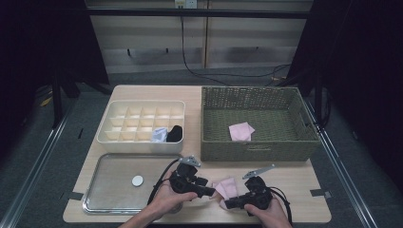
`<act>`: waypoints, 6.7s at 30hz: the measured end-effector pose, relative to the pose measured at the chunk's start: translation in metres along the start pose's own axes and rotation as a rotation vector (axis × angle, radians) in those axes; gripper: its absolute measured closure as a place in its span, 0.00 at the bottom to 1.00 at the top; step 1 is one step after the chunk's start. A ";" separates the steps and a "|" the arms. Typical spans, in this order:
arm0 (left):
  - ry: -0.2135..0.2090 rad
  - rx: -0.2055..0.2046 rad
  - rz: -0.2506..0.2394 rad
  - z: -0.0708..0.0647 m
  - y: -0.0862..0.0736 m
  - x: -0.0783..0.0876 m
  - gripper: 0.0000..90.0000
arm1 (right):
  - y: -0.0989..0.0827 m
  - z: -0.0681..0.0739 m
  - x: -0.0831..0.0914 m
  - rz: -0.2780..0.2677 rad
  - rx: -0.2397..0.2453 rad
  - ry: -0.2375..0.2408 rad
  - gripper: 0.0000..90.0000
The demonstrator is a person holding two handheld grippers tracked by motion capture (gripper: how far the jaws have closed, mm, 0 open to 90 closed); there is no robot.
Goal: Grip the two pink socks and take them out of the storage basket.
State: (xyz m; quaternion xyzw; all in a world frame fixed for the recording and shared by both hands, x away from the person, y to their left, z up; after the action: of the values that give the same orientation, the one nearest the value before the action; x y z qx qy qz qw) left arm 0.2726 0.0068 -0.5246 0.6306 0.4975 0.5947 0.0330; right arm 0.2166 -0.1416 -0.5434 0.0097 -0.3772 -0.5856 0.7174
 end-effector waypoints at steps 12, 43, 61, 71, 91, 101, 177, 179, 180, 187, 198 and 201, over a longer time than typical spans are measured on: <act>-0.026 -0.002 -0.058 -0.002 0.009 0.001 0.56 | 0.012 0.010 -0.007 0.005 0.077 0.003 0.96; -0.051 -0.091 -0.004 -0.016 0.006 -0.013 0.61 | 0.053 0.035 0.052 -0.259 0.199 -0.030 0.96; -0.111 -0.048 0.058 -0.032 -0.008 -0.017 0.77 | 0.080 0.020 0.017 -0.181 0.187 -0.050 0.96; -0.110 -0.008 0.100 -0.011 -0.021 0.008 0.71 | 0.076 -0.005 -0.022 -0.075 0.145 -0.053 0.95; 0.037 -0.065 0.059 0.024 -0.008 0.009 0.80 | 0.052 -0.006 0.016 -0.157 0.107 -0.115 0.75; 0.061 -0.085 0.095 0.017 -0.017 -0.004 0.74 | 0.027 -0.012 0.023 -0.196 0.067 -0.149 0.77; 0.116 0.027 -0.013 0.024 0.018 -0.004 0.47 | -0.011 -0.028 0.069 -0.207 0.013 -0.239 0.99; 0.158 0.023 0.006 0.026 0.017 -0.010 0.45 | -0.011 -0.026 0.069 -0.211 0.016 -0.233 0.99; 0.173 0.037 0.003 0.029 0.017 -0.012 0.46 | -0.011 -0.026 0.068 -0.207 0.021 -0.226 0.99; 0.232 0.033 0.009 0.044 0.013 -0.014 0.75 | -0.016 -0.027 0.068 -0.192 0.008 -0.231 0.99; 0.172 -0.019 0.069 0.029 0.002 -0.020 1.00 | -0.019 -0.046 0.079 -0.200 -0.071 -0.290 0.99; 0.139 -0.010 0.077 0.022 -0.005 -0.016 1.00 | -0.023 -0.051 0.085 -0.216 -0.094 -0.298 0.99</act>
State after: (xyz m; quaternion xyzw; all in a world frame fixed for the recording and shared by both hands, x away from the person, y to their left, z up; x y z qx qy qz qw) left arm 0.2899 0.0107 -0.5463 0.6064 0.4710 0.6403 -0.0216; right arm 0.2286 -0.2429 -0.5452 -0.0703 -0.4480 -0.6713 0.5863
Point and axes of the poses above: each handheld gripper's, and its own axes: x roughly backward along the jaws, y roughly out of its top, z roughly to its left, the point moved 7 cm from there along -x, roughly forward along the jaws, and after that the axes turned 14 degrees about y, right-handed, at the moved point
